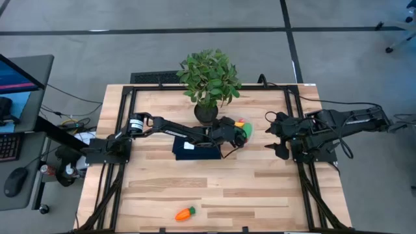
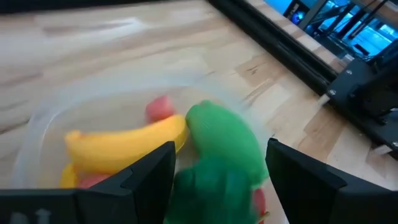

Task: Pick and placing Produce into tupperware
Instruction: Put the green bell pepper into the transparent container, then put the orange carrot into the transparent container

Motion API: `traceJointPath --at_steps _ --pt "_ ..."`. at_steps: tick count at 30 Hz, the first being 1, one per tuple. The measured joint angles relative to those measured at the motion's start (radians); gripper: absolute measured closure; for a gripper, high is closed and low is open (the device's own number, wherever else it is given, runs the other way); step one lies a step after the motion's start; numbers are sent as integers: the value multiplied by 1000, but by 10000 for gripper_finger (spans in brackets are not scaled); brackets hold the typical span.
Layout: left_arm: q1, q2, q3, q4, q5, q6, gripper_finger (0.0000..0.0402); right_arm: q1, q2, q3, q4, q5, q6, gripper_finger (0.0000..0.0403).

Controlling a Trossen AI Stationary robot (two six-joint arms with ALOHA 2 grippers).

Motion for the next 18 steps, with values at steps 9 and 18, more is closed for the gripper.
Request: traceJointPath --at_steps 9,18 --pt "0 0 157 -26 39 185 163 0 0 0 0 0 0 88" --pt "-37 0 399 -403 267 347 163 0 0 0 -2 0 0 88"
